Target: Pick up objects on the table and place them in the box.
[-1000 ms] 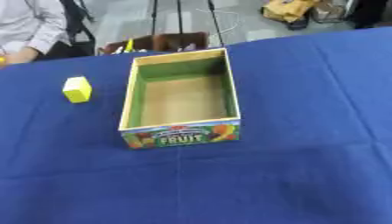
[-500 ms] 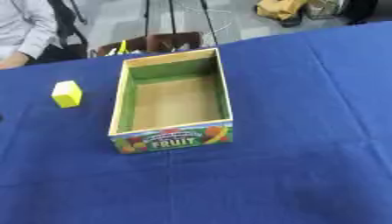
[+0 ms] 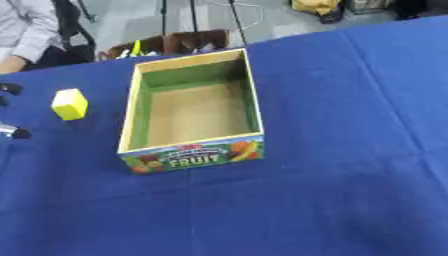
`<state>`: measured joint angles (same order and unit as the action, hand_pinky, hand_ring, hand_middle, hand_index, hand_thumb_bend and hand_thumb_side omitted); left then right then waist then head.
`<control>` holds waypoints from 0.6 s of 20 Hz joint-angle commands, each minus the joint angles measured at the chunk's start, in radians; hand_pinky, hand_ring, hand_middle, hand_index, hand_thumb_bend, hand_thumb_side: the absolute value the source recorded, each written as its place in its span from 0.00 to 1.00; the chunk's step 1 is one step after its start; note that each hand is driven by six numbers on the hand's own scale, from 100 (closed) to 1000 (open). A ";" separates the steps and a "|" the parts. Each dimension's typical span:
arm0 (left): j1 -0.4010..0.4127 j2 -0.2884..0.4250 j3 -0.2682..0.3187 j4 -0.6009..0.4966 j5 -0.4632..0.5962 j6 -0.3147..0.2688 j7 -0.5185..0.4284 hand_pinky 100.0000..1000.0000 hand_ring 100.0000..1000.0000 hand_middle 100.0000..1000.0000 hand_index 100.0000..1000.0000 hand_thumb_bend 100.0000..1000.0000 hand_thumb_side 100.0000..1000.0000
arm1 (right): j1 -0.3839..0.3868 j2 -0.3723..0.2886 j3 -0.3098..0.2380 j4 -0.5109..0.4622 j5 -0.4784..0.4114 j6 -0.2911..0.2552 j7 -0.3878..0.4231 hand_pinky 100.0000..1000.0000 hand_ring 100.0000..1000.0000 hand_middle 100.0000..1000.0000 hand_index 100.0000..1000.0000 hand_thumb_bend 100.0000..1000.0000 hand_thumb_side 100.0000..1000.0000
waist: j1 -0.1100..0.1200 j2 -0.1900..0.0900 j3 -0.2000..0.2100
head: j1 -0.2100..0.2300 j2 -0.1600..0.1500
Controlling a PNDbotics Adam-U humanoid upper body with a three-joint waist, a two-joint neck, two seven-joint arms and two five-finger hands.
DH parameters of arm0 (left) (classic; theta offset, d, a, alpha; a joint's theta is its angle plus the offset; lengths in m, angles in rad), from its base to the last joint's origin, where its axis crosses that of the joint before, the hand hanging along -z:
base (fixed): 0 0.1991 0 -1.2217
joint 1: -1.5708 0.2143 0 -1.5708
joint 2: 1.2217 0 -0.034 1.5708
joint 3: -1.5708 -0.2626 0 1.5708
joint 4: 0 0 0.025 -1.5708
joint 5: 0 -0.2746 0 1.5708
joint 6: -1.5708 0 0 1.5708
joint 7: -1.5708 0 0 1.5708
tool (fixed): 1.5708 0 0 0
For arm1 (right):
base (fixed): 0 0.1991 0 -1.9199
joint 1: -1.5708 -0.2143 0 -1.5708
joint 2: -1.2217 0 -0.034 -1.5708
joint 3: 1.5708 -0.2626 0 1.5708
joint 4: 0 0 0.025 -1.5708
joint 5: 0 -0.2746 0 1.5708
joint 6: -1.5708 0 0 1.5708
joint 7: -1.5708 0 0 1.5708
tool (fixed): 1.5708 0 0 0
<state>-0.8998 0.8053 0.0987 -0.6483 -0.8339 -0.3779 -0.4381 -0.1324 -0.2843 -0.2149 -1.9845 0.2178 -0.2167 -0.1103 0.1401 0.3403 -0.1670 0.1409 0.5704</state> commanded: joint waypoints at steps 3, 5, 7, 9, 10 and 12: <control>-0.047 0.013 0.011 -0.019 -0.024 -0.003 0.048 0.63 0.78 0.90 1.00 0.72 0.63 | -0.016 -0.026 0.005 -0.015 0.013 -0.012 0.006 0.64 0.75 0.46 0.60 0.00 0.55 | 0.004 -0.006 -0.014 | 0.018 -0.022; -0.058 0.009 0.014 -0.024 -0.029 -0.001 0.077 0.64 0.79 0.90 1.00 0.66 0.65 | -0.021 -0.029 0.006 -0.015 0.012 -0.017 0.006 0.64 0.75 0.46 0.60 0.00 0.55 | 0.008 0.000 -0.024 | 0.029 -0.030; -0.064 0.009 0.016 -0.027 -0.036 0.003 0.107 0.64 0.79 0.89 1.00 0.62 0.66 | -0.026 -0.032 0.006 -0.015 0.013 -0.021 0.004 0.64 0.75 0.46 0.60 0.00 0.55 | 0.012 0.006 -0.032 | 0.040 -0.039; -0.068 0.011 0.019 -0.026 -0.042 0.007 0.127 0.64 0.79 0.89 1.00 0.57 0.65 | -0.028 -0.036 0.007 -0.015 0.015 -0.026 0.002 0.64 0.75 0.46 0.60 0.00 0.56 | 0.017 0.013 -0.040 | 0.050 -0.049; -0.070 0.012 0.020 -0.023 -0.046 0.009 0.134 0.64 0.79 0.89 1.00 0.55 0.65 | -0.030 -0.038 0.007 -0.015 0.017 -0.028 0.002 0.64 0.75 0.46 0.60 0.00 0.56 | 0.021 0.016 -0.044 | 0.055 -0.053; -0.073 0.014 0.019 -0.019 -0.052 0.009 0.139 0.64 0.80 0.89 1.00 0.53 0.64 | -0.031 -0.040 0.008 -0.015 0.022 -0.031 0.003 0.64 0.75 0.46 0.60 0.00 0.55 | 0.027 0.021 -0.051 | 0.064 -0.058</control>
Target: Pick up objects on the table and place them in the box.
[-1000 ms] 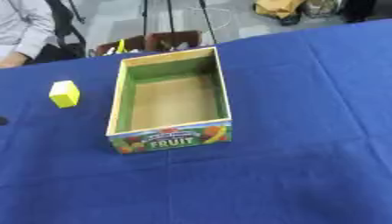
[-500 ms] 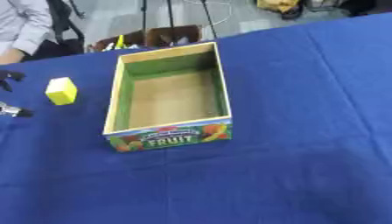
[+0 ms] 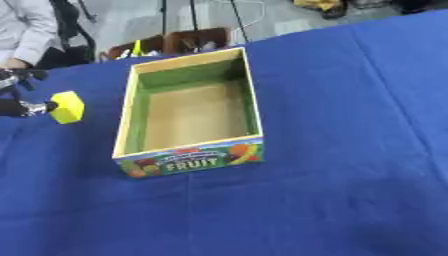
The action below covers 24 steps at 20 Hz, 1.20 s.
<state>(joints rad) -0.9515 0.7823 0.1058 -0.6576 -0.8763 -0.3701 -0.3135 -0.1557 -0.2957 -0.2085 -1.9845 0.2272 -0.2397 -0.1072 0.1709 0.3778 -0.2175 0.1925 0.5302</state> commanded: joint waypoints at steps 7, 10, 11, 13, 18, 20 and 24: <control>-0.022 0.035 0.003 -0.006 -0.020 -0.020 -0.027 0.66 0.81 0.90 1.00 0.43 0.54 | -0.008 -0.035 0.002 -0.015 0.031 -0.015 0.001 0.64 0.76 0.46 0.60 0.00 0.57 | 0.014 0.000 -0.010 | 0.025 -0.028; -0.022 0.035 -0.002 0.008 -0.005 -0.039 -0.123 0.68 0.83 0.92 1.00 0.34 0.49 | -0.007 -0.037 0.003 -0.015 0.038 -0.015 0.002 0.65 0.76 0.46 0.60 0.00 0.57 | 0.019 0.005 -0.009 | 0.024 -0.029; -0.024 0.037 -0.002 0.008 0.007 -0.047 -0.161 0.68 0.83 0.92 1.00 0.32 0.48 | -0.007 -0.037 0.004 -0.015 0.040 -0.015 0.003 0.65 0.76 0.46 0.60 0.00 0.57 | 0.021 0.006 -0.008 | 0.024 -0.030; -0.027 0.041 0.000 -0.002 0.029 -0.049 -0.215 0.69 0.83 0.93 1.00 0.31 0.48 | -0.006 -0.038 0.005 -0.015 0.045 -0.015 0.004 0.65 0.76 0.46 0.60 0.00 0.57 | 0.024 0.008 -0.007 | 0.022 -0.030; -0.030 0.057 0.008 -0.030 0.026 -0.020 -0.254 0.77 0.88 0.97 1.00 0.35 0.50 | -0.007 -0.042 0.008 -0.015 0.051 -0.018 0.006 0.65 0.76 0.46 0.60 0.00 0.57 | 0.031 0.012 -0.008 | 0.030 -0.041; -0.027 0.063 0.012 -0.035 -0.003 -0.005 -0.246 0.78 0.89 0.97 1.00 0.35 0.50 | -0.009 -0.043 0.009 -0.015 0.052 -0.019 0.007 0.65 0.76 0.46 0.60 0.00 0.57 | 0.032 0.016 -0.010 | 0.034 -0.047; -0.025 0.065 0.024 -0.031 -0.035 0.005 -0.217 0.77 0.89 0.97 1.00 0.36 0.50 | -0.012 -0.044 0.012 -0.015 0.055 -0.025 0.008 0.65 0.76 0.46 0.60 0.00 0.57 | 0.034 0.025 -0.017 | 0.038 -0.059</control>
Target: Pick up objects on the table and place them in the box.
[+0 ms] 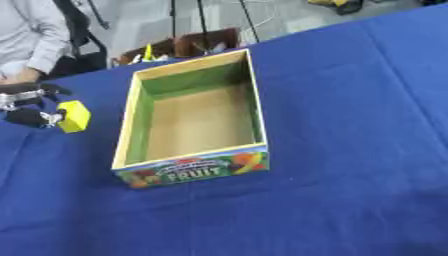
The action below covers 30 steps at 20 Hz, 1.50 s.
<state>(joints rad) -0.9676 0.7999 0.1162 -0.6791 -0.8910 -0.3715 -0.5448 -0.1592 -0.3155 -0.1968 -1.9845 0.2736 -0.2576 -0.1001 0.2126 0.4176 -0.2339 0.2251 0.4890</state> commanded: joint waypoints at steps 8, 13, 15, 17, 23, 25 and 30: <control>-0.010 0.039 0.003 -0.005 -0.025 -0.009 -0.022 0.76 0.87 0.95 1.00 0.35 0.47 | -0.008 -0.024 0.001 -0.015 0.021 -0.016 0.000 0.65 0.76 0.45 0.60 0.00 0.58 | -0.008 0.002 -0.001 | 0.011 -0.018; -0.013 0.046 0.005 -0.016 0.009 -0.016 -0.076 0.77 0.88 0.96 1.00 0.47 0.47 | -0.004 -0.024 0.002 -0.015 0.029 -0.015 0.003 0.65 0.76 0.45 0.60 0.00 0.58 | -0.006 0.005 0.007 | 0.005 -0.014; -0.013 0.053 0.008 -0.022 0.024 -0.015 -0.083 0.78 0.88 0.96 1.00 0.53 0.47 | -0.002 -0.025 0.002 -0.015 0.031 -0.015 0.003 0.65 0.76 0.45 0.60 0.00 0.58 | -0.005 0.004 0.011 | 0.001 -0.014; -0.014 0.062 0.009 -0.027 0.037 -0.016 -0.097 0.78 0.89 0.97 1.00 0.64 0.44 | 0.001 -0.027 0.002 -0.015 0.033 -0.015 0.003 0.65 0.76 0.45 0.60 0.00 0.58 | -0.004 0.004 0.015 | -0.003 -0.013; -0.012 0.078 0.007 -0.045 0.052 -0.018 -0.154 0.79 0.89 0.98 1.00 0.76 0.41 | 0.005 -0.030 0.002 -0.015 0.037 -0.015 0.003 0.65 0.76 0.45 0.60 0.00 0.58 | -0.001 0.003 0.020 | -0.008 -0.015; -0.012 0.079 0.010 -0.049 0.051 -0.011 -0.155 0.79 0.89 0.97 1.00 0.72 0.45 | 0.005 -0.029 0.002 -0.015 0.038 -0.016 0.004 0.65 0.76 0.45 0.60 0.00 0.58 | -0.001 0.005 0.020 | -0.007 -0.017; -0.017 0.087 0.017 -0.067 0.050 -0.009 -0.108 0.78 0.88 0.97 1.00 0.66 0.49 | 0.007 -0.030 0.002 -0.015 0.041 -0.017 0.004 0.65 0.77 0.45 0.60 0.00 0.58 | -0.002 0.005 0.026 | -0.006 -0.016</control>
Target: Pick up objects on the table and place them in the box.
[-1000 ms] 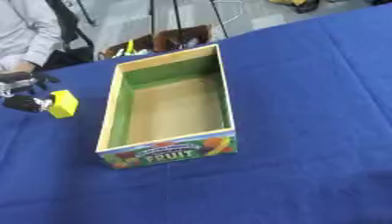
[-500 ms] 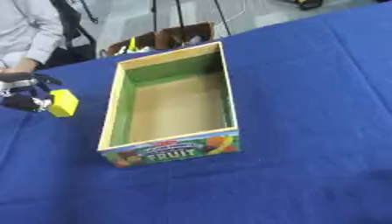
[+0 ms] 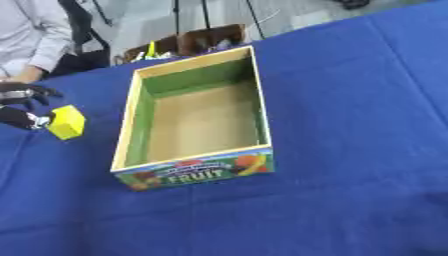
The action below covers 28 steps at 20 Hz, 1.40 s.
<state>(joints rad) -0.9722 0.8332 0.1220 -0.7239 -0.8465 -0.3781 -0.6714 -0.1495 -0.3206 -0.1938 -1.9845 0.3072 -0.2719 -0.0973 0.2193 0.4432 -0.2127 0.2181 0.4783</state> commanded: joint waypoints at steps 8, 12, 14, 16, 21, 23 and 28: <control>0.002 0.069 -0.005 -0.047 0.070 -0.020 -0.058 0.78 0.88 0.97 1.00 0.77 0.43 | 0.005 -0.023 -0.004 -0.015 0.009 0.005 0.002 0.65 0.77 0.45 0.60 0.00 0.57 | -0.009 -0.028 0.019 | -0.006 0.000; 0.005 0.075 -0.011 -0.053 0.088 -0.010 -0.114 0.80 0.89 0.99 1.00 1.00 0.37 | 0.007 -0.023 -0.006 -0.015 0.010 0.007 0.002 0.65 0.77 0.45 0.60 0.00 0.57 | -0.009 -0.030 0.022 | -0.008 -0.002; 0.004 0.080 -0.010 -0.061 0.090 -0.004 -0.132 0.80 0.90 0.99 1.00 1.00 0.40 | 0.010 -0.023 -0.007 -0.015 0.010 0.007 0.001 0.65 0.77 0.45 0.60 0.00 0.57 | -0.009 -0.031 0.026 | -0.011 -0.001; 0.004 0.083 -0.010 -0.070 0.095 -0.002 -0.143 0.80 0.90 1.00 1.00 1.00 0.41 | 0.012 -0.024 -0.007 -0.015 0.011 0.009 0.001 0.65 0.77 0.45 0.60 0.00 0.57 | -0.008 -0.033 0.031 | -0.014 0.002; 0.002 0.074 -0.017 -0.080 0.087 -0.001 -0.143 0.79 0.89 0.98 1.00 1.00 0.43 | 0.012 -0.023 -0.006 -0.015 0.011 0.010 0.005 0.65 0.77 0.45 0.60 0.00 0.57 | -0.008 -0.035 0.027 | -0.010 -0.002; -0.001 0.066 -0.021 -0.078 0.069 0.000 -0.136 0.79 0.88 0.97 1.00 1.00 0.43 | 0.012 -0.022 -0.006 -0.015 0.011 0.008 0.004 0.65 0.77 0.45 0.60 0.00 0.57 | -0.008 -0.033 0.023 | -0.007 -0.004; -0.007 0.040 -0.031 -0.062 0.039 -0.007 -0.129 0.77 0.87 0.95 1.00 0.96 0.42 | 0.009 -0.022 -0.003 -0.015 0.012 0.004 0.006 0.65 0.77 0.45 0.60 0.00 0.57 | -0.007 -0.026 0.015 | 0.001 -0.007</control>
<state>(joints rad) -0.9608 0.8430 0.0904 -0.7824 -0.7987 -0.3426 -0.7645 -0.1358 -0.3206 -0.1964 -1.9845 0.3154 -0.2643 -0.0919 0.2193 0.4360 -0.1992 0.2133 0.4815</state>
